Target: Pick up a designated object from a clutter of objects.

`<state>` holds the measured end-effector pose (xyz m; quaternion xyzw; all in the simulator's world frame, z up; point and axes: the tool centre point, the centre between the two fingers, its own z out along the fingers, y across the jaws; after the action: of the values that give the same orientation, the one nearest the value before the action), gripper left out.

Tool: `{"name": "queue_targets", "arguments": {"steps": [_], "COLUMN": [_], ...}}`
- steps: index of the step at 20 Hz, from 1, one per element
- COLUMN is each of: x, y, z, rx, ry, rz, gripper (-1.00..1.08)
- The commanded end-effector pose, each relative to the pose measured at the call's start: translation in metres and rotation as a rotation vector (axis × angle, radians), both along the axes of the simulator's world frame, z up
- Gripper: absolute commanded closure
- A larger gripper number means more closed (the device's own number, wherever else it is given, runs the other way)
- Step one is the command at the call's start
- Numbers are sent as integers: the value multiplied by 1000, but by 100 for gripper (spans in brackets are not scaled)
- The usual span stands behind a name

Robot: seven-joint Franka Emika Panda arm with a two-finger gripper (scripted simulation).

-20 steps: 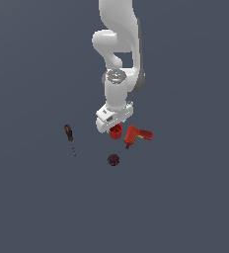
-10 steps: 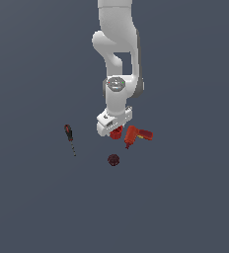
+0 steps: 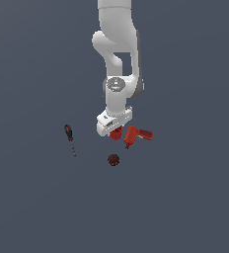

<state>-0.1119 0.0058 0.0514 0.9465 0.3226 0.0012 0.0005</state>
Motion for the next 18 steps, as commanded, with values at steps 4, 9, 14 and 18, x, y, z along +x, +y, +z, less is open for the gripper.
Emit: {"name": "queue_targets", "arguments": {"steps": [4,9,14,18], "x": [0,1,4,7], "y": [-1,-6,-18,-32], "z": [1,11,31,55], "rx": [0,0,1,1], "ry": [0,0,0,0], "rz": [0,0,0,0], "gripper": [108,108,108,108]}}
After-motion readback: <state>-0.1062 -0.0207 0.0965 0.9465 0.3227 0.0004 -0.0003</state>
